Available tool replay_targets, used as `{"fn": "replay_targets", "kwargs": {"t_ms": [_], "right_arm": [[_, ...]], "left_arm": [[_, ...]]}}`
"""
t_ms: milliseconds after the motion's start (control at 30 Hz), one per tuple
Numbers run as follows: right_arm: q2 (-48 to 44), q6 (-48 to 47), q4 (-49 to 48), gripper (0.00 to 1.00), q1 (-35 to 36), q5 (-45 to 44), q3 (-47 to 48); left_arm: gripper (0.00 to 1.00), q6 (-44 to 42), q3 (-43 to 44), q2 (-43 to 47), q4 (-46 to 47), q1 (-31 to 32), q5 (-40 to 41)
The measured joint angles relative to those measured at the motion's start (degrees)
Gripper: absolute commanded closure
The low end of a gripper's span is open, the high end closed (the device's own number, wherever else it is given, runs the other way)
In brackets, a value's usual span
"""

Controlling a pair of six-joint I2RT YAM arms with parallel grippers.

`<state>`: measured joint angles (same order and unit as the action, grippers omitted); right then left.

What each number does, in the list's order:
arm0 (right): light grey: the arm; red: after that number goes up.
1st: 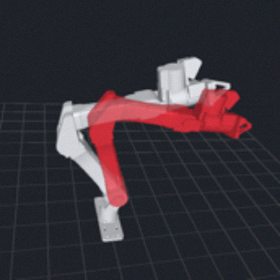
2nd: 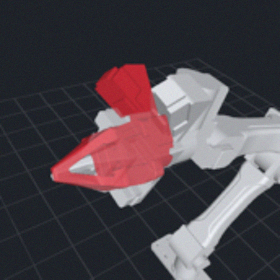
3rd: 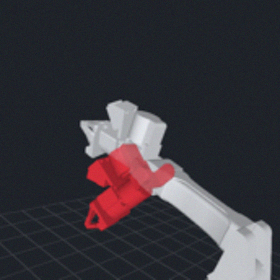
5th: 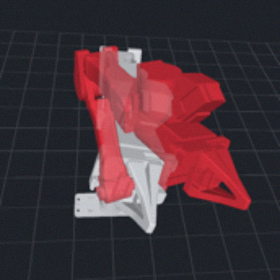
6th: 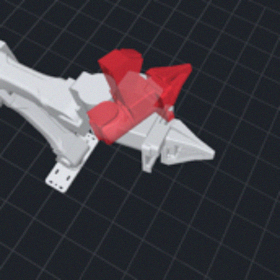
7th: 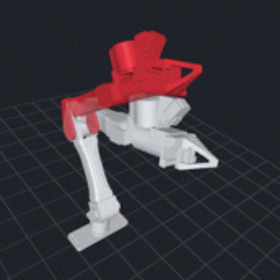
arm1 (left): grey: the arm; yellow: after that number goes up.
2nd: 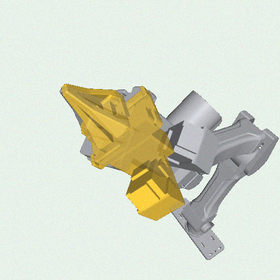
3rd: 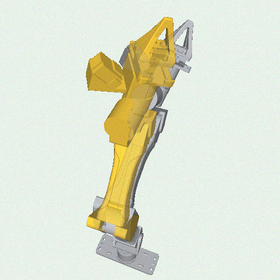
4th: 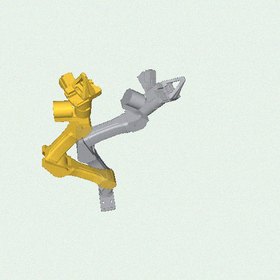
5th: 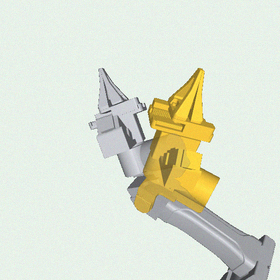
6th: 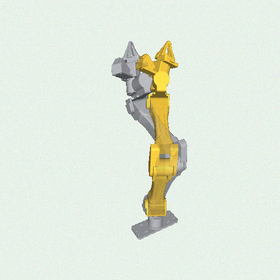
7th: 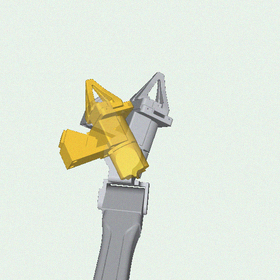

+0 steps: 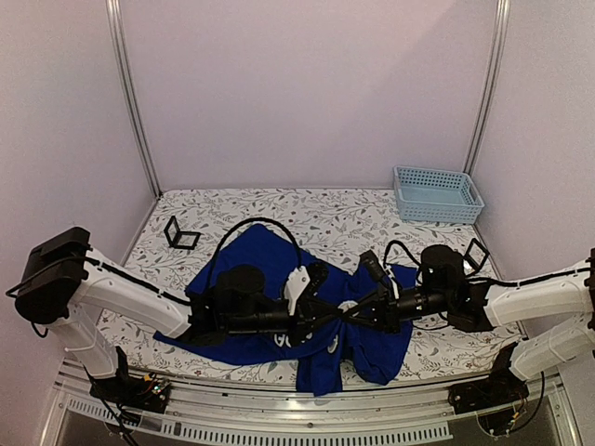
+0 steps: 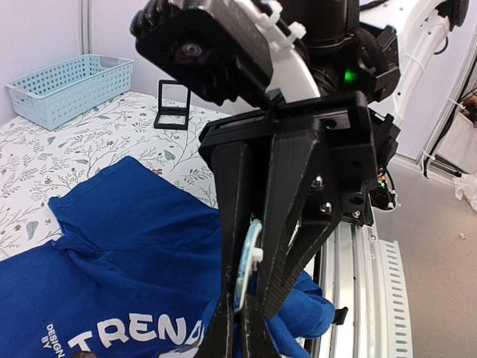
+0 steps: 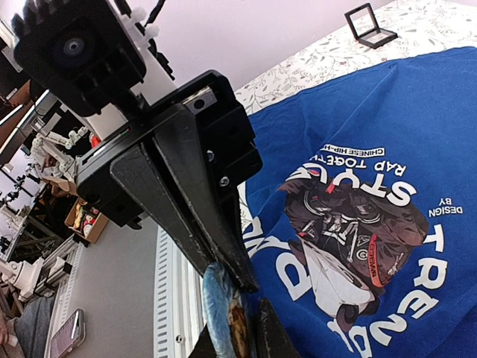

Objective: Pin the brooch onto the clothing
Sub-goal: Pin the brooch onto the flattened clothing.

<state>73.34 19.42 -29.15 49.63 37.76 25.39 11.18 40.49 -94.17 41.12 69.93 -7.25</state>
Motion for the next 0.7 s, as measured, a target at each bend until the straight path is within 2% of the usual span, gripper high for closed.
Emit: {"fn": "replay_targets", "kwargs": {"t_ms": [167,700], "right_arm": [[-0.5,1.5,-1.1,0.96,0.3,-1.6,-0.3],[-2.1,5.5,-1.9,0.97,0.2,-3.5,-0.3]], "left_arm": [[1.0,0.7,-0.2,0.6,0.2,0.0,0.7],[1.0,1.0,-0.2,1.5,1.2,0.7,4.2]]}}
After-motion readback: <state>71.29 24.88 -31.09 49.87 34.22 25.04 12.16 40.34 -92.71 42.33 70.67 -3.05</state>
